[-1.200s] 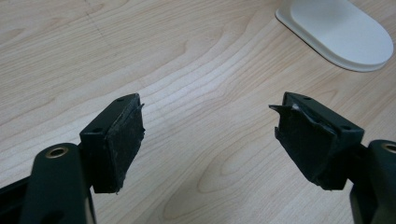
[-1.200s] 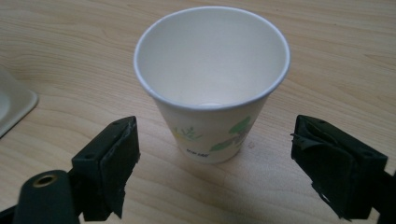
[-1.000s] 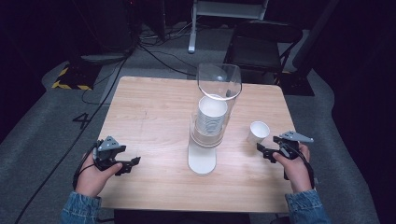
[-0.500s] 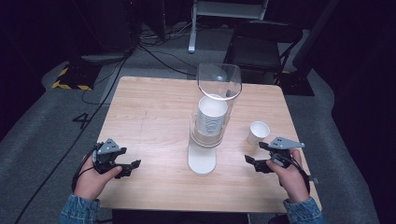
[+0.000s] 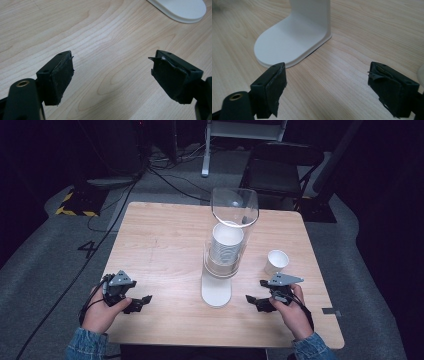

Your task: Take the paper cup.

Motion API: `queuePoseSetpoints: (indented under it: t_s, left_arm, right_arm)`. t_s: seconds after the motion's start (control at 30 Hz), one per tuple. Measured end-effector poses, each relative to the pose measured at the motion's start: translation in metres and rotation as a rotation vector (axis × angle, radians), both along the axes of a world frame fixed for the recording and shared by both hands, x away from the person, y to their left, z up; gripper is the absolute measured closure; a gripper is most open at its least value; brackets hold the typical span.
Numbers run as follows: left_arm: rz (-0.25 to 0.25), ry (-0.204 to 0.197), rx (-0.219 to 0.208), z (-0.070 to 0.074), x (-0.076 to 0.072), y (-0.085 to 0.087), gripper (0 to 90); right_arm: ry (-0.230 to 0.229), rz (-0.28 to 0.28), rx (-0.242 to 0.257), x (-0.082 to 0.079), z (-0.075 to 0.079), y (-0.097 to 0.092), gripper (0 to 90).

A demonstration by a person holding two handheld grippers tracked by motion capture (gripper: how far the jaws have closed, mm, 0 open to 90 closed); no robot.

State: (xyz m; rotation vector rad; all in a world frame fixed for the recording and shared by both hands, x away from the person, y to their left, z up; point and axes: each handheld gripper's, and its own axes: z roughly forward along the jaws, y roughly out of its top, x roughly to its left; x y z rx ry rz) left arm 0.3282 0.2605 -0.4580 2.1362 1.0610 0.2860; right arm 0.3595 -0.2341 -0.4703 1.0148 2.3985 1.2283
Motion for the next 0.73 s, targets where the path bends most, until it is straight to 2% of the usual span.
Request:
queuePoseSetpoints:
  t_s: [0.07, 0.17, 0.23, 0.4, 0.73]
  left_arm:
    - [-0.017, 0.004, 0.012, -0.001, 0.001, -0.001, 16.8]
    - [-0.032, 0.018, 0.023, -0.004, 0.001, -0.002, 16.5]
    - [-0.038, 0.029, 0.032, -0.006, 0.002, -0.002, 16.5]
    - [-0.031, 0.041, 0.038, -0.010, 0.003, -0.002, 16.6]
    - [-0.034, 0.047, 0.040, -0.014, 0.003, -0.004, 16.7]
  right_arm:
    - [-0.009, -0.005, -0.013, 0.001, -0.005, 0.002, 15.7]
    - [-0.036, -0.034, -0.073, 0.006, -0.013, 0.005, 16.0]
    - [-0.053, -0.047, -0.090, 0.007, -0.016, 0.007, 15.8]
    - [-0.033, -0.058, -0.066, 0.009, -0.025, 0.009, 15.8]
    - [-0.044, -0.047, -0.084, 0.010, -0.029, 0.013, 15.8]
